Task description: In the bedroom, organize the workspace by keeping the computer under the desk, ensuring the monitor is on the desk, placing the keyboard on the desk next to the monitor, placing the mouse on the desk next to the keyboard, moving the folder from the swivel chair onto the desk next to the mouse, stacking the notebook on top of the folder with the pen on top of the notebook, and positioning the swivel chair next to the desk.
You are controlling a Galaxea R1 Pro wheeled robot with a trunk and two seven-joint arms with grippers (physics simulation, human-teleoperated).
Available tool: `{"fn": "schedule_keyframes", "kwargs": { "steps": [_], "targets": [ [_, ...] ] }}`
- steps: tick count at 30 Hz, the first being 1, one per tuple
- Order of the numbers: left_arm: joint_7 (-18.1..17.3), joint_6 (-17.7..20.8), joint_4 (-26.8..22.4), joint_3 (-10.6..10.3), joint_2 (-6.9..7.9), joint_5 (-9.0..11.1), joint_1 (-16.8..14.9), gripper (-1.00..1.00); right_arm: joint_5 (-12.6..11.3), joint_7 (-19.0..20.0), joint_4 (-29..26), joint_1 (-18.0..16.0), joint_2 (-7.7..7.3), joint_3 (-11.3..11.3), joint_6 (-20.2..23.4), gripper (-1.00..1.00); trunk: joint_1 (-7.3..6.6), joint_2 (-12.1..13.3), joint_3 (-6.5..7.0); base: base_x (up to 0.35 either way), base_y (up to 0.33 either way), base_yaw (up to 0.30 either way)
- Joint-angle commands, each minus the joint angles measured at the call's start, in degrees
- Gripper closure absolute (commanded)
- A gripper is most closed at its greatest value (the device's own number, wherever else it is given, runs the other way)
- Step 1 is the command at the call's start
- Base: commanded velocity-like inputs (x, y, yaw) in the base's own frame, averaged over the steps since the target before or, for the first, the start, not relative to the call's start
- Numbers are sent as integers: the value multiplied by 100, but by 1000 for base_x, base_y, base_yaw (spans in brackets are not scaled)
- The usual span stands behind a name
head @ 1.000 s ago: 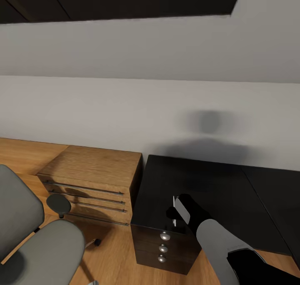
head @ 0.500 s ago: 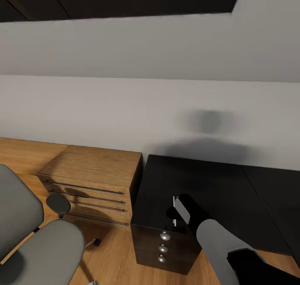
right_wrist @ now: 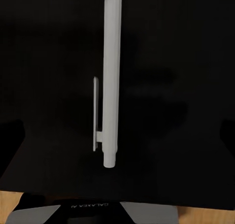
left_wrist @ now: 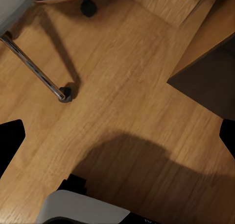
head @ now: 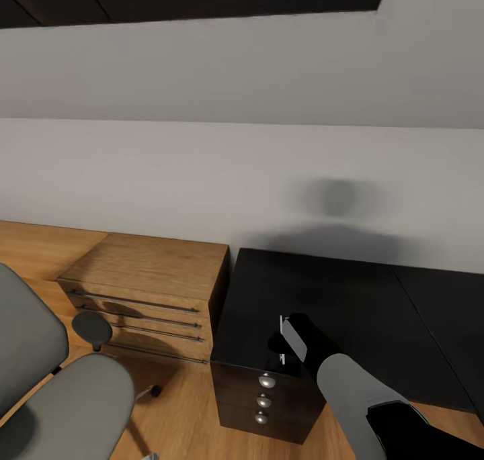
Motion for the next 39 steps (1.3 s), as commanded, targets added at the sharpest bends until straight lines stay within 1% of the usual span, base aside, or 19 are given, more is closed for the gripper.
{"fn": "schedule_keyframes", "kwargs": {
  "steps": [1,9,34,39],
  "targets": [
    [15,-18,-1,-5,-1,38,-2,-100,-61,-46,-7,-3,-6,43,21,-100,23,-47,-26,0,0,0],
    [15,-18,-1,-5,-1,38,-2,-100,-54,-46,0,-3,-8,43,21,-100,199,-368,-169,0,0,0],
    [15,-18,-1,-5,-1,42,-2,-100,-60,-46,103,5,0,51,21,-100,199,-368,-169,0,0,0],
    [15,-18,-1,-5,-1,43,-2,-100,-61,-46,111,6,0,47,21,-100,309,-568,-259,0,0,0]
  ]
}}
